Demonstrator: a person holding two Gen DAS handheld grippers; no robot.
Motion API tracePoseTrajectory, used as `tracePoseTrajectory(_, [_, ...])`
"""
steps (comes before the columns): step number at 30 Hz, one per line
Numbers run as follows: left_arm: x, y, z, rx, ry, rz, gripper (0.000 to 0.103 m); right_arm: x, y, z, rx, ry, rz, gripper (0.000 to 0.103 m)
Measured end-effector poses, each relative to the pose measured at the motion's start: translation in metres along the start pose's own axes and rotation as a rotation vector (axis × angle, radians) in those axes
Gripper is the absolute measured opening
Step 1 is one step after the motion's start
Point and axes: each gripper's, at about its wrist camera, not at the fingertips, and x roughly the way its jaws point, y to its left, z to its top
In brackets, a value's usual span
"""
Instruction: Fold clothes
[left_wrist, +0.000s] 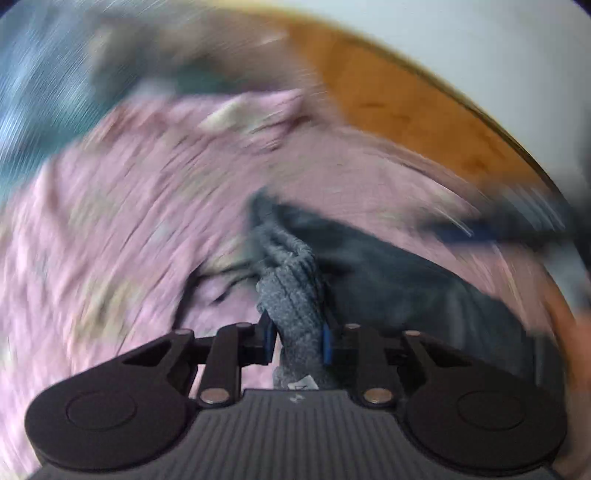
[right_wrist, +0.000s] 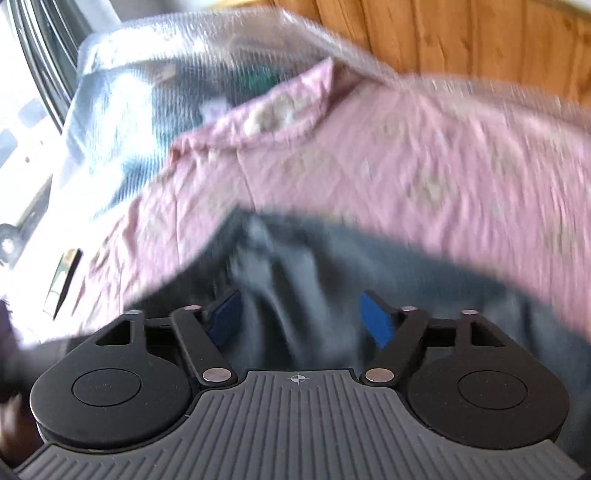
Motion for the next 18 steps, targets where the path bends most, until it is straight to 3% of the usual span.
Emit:
tracePoseTrajectory(3, [-0.009, -0.05, -0.001, 0.254, -0.036, -0.022, 0.022, 0.02, 0.029, 0.032, -0.069, 0.078, 0.052, 0.093])
tracePoseTrajectory(7, [-0.011, -0.094, -0.017, 0.477, -0.053, -0.062, 0.022, 0.069, 0.06, 0.041, -0.228, 0.29, -0.01, 0.09])
tracePoseTrajectory(8, [-0.011, -0.098, -0.019, 0.501, -0.055, -0.069, 0.022, 0.079, 0.062, 0.036, -0.259, 0.333, -0.028, 0.077])
tracePoseTrajectory(9, [-0.012, -0.103, -0.021, 0.525, -0.057, -0.077, 0.022, 0.085, 0.06, 0.029, -0.28, 0.363, -0.042, 0.045])
tracePoseTrajectory(10, [-0.012, -0.108, -0.023, 0.549, -0.059, -0.084, 0.022, 0.084, 0.055, 0.025, -0.286, 0.365, -0.064, 0.022])
tracePoseTrajectory(11, [-0.013, -0.113, -0.025, 0.573, -0.06, -0.092, 0.022, 0.078, 0.047, 0.022, -0.277, 0.352, -0.078, 0.017])
tracePoseTrajectory(14, [-0.021, -0.131, -0.028, 0.649, -0.091, -0.142, 0.023, 0.023, 0.001, 0.019, -0.109, 0.211, -0.063, 0.016])
tracePoseTrajectory(18, [-0.023, -0.169, -0.032, 0.753, -0.1, -0.293, 0.035, -0.055, -0.096, -0.01, 0.222, 0.04, -0.038, 0.016])
